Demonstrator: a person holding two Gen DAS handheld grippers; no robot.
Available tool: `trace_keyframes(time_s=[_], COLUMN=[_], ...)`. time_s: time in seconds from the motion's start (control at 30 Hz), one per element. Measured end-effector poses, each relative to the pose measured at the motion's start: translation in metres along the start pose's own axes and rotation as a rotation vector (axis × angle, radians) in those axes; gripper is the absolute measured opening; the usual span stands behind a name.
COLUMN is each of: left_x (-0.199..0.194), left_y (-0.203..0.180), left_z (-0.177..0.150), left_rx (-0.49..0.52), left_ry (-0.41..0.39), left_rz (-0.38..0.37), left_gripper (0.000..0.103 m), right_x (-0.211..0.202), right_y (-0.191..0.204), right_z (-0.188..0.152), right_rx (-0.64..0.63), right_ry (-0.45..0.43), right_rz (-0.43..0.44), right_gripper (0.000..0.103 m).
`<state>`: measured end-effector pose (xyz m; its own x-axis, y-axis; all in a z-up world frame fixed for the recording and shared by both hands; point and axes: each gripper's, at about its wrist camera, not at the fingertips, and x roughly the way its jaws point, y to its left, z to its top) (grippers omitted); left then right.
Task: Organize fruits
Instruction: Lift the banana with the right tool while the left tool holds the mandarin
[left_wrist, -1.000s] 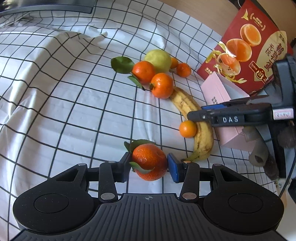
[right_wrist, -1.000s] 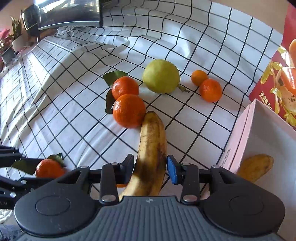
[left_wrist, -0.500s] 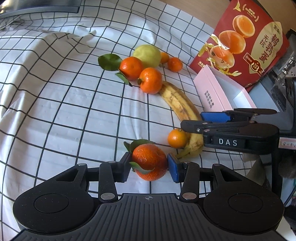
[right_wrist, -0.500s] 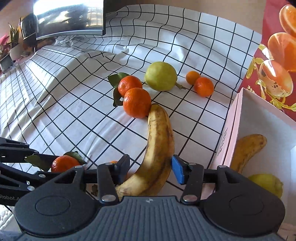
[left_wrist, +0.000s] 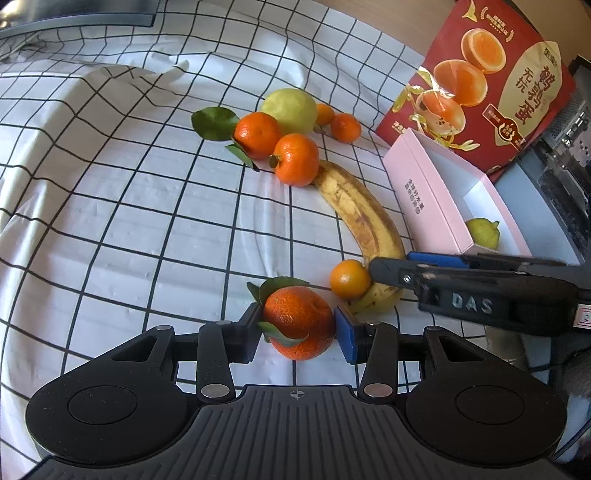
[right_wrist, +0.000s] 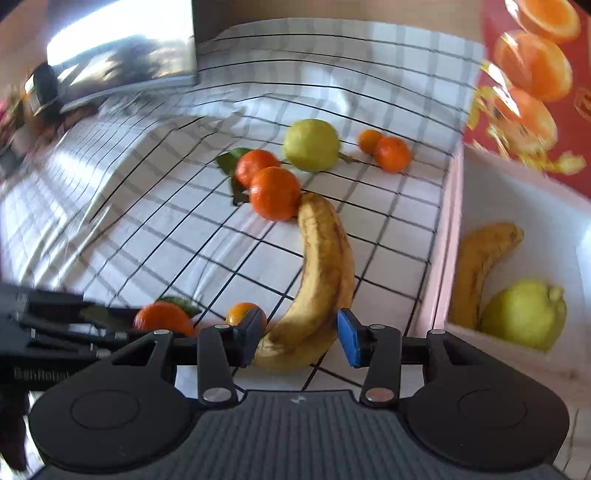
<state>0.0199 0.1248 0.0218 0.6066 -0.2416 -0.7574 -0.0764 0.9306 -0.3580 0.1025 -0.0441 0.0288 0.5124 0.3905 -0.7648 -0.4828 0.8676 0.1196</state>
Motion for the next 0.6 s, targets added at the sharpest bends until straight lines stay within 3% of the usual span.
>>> trace_keyframes(time_s=[0.27, 0.43, 0.6], left_x=[-0.006, -0.008, -0.007], left_y=[0.008, 0.012, 0.009], left_z=[-0.002, -0.002, -0.001], left_rx=[-0.016, -0.025, -0.017], left_ry=[-0.007, -0.007, -0.008], left_rz=[0.005, 0.009, 0.013], left_gripper=[0.048, 0.048, 0.047], right_x=[0.018, 0.025, 0.012], right_y=[0.014, 0.018, 0.007], right_z=[-0.006, -0.011, -0.022], right_rx=[0.071, 0.022, 0.031], right_ry=[-0.065, -0.057, -0.041], right_rz=[-0.134, -0.155, -0.113], right_gripper=[0.051, 0.046, 0.044])
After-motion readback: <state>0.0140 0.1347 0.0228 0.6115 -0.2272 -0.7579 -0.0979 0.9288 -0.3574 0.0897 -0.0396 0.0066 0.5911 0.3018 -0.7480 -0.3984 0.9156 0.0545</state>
